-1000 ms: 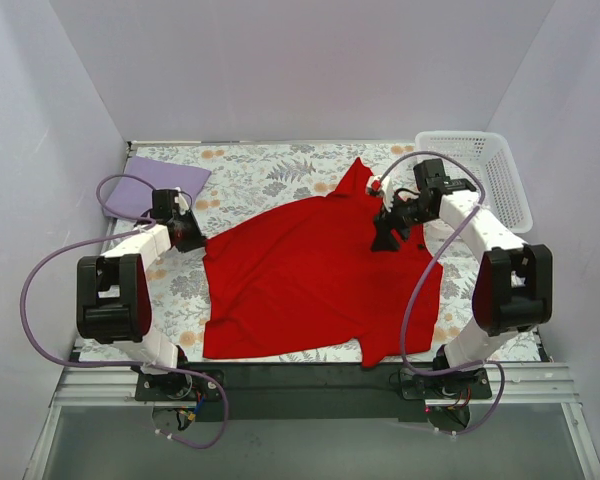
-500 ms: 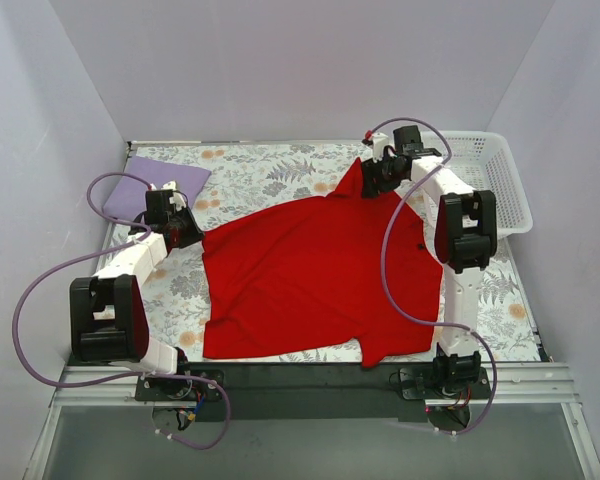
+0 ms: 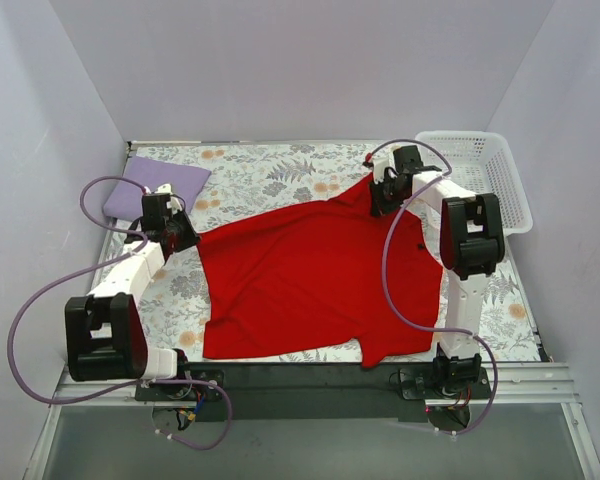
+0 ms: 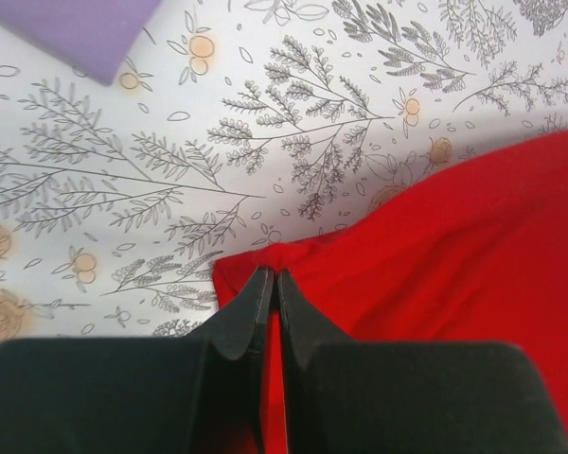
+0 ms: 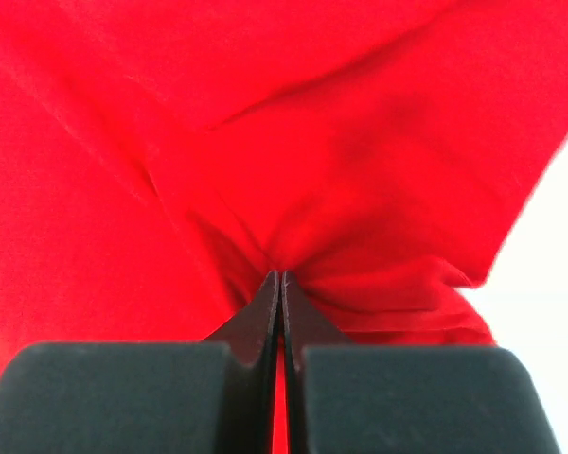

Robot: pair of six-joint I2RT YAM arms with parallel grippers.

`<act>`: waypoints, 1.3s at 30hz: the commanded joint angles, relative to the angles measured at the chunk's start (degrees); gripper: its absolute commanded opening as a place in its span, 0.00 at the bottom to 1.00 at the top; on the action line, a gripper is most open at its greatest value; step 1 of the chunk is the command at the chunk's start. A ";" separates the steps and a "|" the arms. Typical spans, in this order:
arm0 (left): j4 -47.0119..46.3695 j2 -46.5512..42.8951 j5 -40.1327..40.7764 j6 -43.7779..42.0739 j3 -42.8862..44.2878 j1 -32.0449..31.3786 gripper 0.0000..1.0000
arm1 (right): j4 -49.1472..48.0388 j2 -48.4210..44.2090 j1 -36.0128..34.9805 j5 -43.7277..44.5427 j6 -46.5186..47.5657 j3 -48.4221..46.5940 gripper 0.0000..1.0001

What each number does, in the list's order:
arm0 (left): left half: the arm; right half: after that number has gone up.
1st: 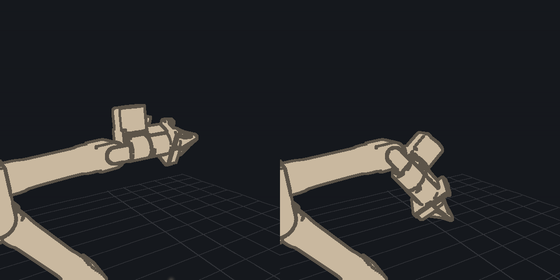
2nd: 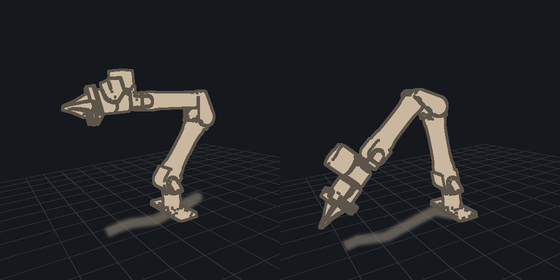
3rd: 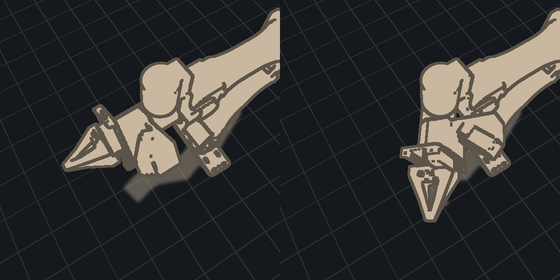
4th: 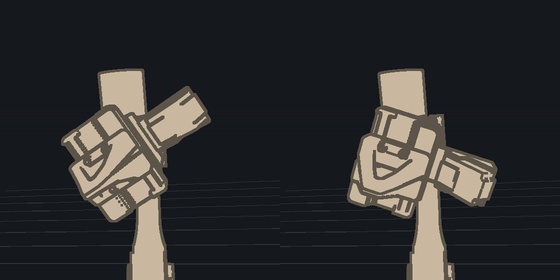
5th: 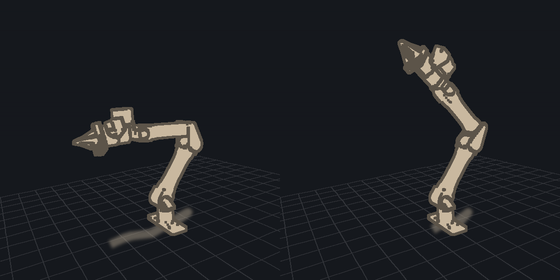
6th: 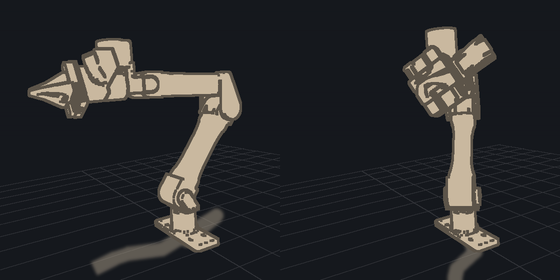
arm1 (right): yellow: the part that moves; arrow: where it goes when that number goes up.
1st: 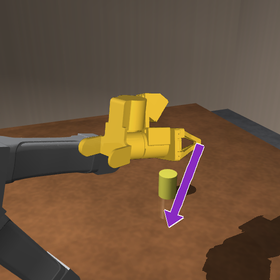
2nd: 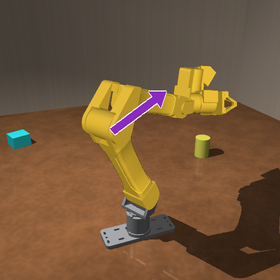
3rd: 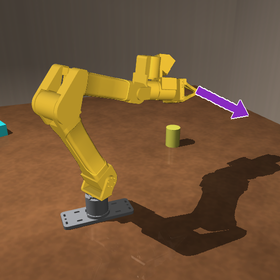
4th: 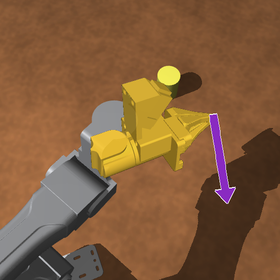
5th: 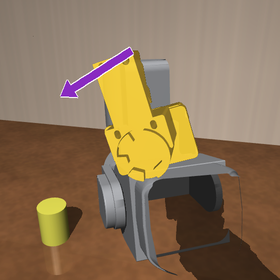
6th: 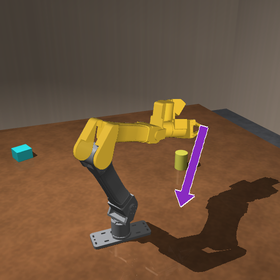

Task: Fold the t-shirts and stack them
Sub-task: Flatten the tshirt out

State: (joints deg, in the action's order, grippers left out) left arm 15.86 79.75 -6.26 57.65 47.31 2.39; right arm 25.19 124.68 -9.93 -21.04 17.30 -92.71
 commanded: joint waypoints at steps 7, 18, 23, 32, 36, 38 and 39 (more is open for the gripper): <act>2.42 -9.61 4.42 0.27 -3.71 -0.20 0.00 | 7.42 -14.46 -0.88 0.99 8.27 14.32 0.11; 2.42 -9.43 3.80 0.36 -4.07 -0.20 0.00 | 9.26 -5.08 0.79 4.07 4.95 -9.14 0.49; 2.34 -8.91 3.27 0.10 -4.07 -0.11 0.00 | 10.05 3.98 1.85 3.28 2.30 -17.41 0.48; 2.34 -8.03 2.31 0.10 -3.72 -0.20 0.00 | 10.23 10.92 2.29 5.92 2.83 -24.36 0.48; 2.34 -7.59 2.04 0.10 -3.63 -0.20 0.00 | 10.40 13.13 2.46 4.96 3.27 -26.29 0.52; 2.25 -7.59 2.13 0.10 -3.71 -0.11 0.00 | 10.41 14.79 2.46 3.56 3.00 -27.78 0.53; 2.25 -7.41 2.04 0.10 -3.63 -0.20 0.00 | 10.49 15.23 2.55 3.11 2.83 -28.23 0.55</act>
State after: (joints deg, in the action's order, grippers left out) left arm 18.02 72.40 -3.88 57.89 43.55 2.39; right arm 34.79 137.32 -7.57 -15.88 20.78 -117.80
